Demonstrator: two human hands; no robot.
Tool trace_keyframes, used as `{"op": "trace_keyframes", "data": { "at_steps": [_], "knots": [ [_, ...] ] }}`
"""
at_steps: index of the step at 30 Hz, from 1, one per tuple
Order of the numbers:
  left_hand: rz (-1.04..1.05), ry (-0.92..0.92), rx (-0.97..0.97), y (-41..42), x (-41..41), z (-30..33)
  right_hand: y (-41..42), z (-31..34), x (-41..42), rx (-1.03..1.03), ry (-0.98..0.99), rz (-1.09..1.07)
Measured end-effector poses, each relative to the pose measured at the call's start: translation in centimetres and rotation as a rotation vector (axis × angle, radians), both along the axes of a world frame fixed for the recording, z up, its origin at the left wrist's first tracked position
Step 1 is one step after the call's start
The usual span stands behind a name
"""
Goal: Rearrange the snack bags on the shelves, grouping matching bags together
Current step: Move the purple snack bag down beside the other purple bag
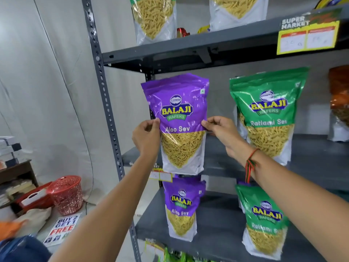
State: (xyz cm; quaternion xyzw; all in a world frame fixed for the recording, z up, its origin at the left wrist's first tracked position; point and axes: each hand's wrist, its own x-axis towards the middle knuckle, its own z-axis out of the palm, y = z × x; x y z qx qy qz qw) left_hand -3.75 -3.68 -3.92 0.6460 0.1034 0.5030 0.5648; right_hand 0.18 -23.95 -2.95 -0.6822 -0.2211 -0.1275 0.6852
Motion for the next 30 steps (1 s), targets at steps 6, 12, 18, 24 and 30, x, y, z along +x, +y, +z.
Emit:
{"op": "trace_keyframes", "data": {
  "at_steps": [6, 12, 18, 24, 30],
  "knots": [
    [-0.039, -0.022, -0.031, -3.3, -5.1, -2.4, -3.6, -1.5, -5.7, -0.010, 0.049, 0.018],
    [-0.077, 0.105, -0.062, -6.3, -8.1, -9.7, -7.2, -7.4, -8.1, -0.093, 0.183, 0.039],
    [-0.111, 0.319, -0.057, -7.9, -7.4, -19.1, -9.0, -15.5, -7.2, -0.262, 0.306, -0.046],
    [-0.148, 0.527, 0.062, -8.7, -4.3, -24.3, -9.1, -21.4, -4.0, -0.277, 0.466, -0.179],
    [-0.136, 0.641, 0.058, -8.9, -0.5, -26.9, -7.6, -26.0, -0.5, -0.353, 0.434, -0.335]
  ]
}}
